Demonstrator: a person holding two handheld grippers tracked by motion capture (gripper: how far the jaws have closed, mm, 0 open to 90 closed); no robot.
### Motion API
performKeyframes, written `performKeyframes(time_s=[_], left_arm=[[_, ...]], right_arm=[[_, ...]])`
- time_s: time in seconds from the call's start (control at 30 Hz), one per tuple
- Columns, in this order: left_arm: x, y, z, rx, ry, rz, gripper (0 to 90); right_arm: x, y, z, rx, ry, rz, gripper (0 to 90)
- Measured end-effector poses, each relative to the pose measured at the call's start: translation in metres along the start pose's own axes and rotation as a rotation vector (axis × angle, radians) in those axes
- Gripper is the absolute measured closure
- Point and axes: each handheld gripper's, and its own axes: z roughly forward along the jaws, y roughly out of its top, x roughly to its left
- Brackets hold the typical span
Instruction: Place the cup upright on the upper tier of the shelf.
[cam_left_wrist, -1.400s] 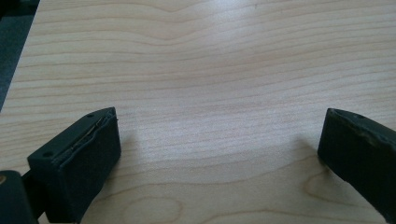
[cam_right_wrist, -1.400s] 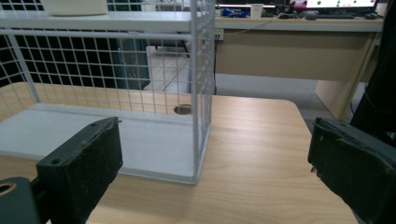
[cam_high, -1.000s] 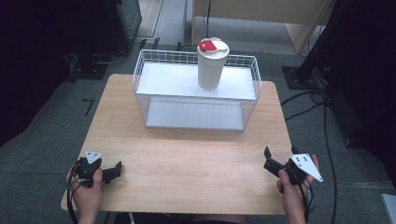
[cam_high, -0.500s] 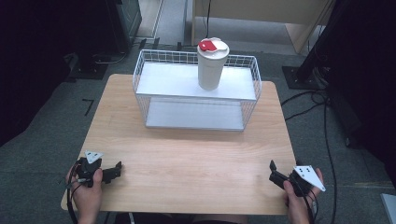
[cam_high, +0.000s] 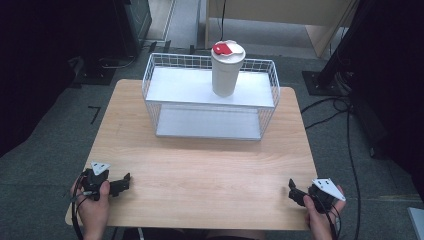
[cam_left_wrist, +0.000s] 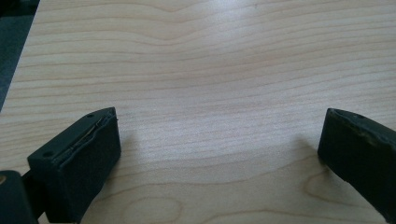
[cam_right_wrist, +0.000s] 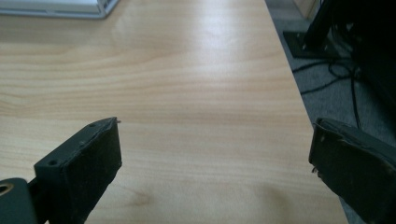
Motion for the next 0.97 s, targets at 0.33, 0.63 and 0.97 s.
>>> performKeyframes(time_s=[0.33,0.63,0.97], left_arm=[[0.0,0.0,0.0,0.0,0.0,0.0,0.0],[0.0,0.0,0.0,0.001,0.0,0.001,0.0],[0.0,0.0,0.0,0.0,0.0,0.001,0.0]], right_arm=[[0.005,0.001,0.01,0.153,0.023,-0.095,2.5],[0.001,0.003,0.014,0.185,0.081,-0.051,2.0],[0.001,0.003,0.014,0.185,0.082,-0.05,2.0]])
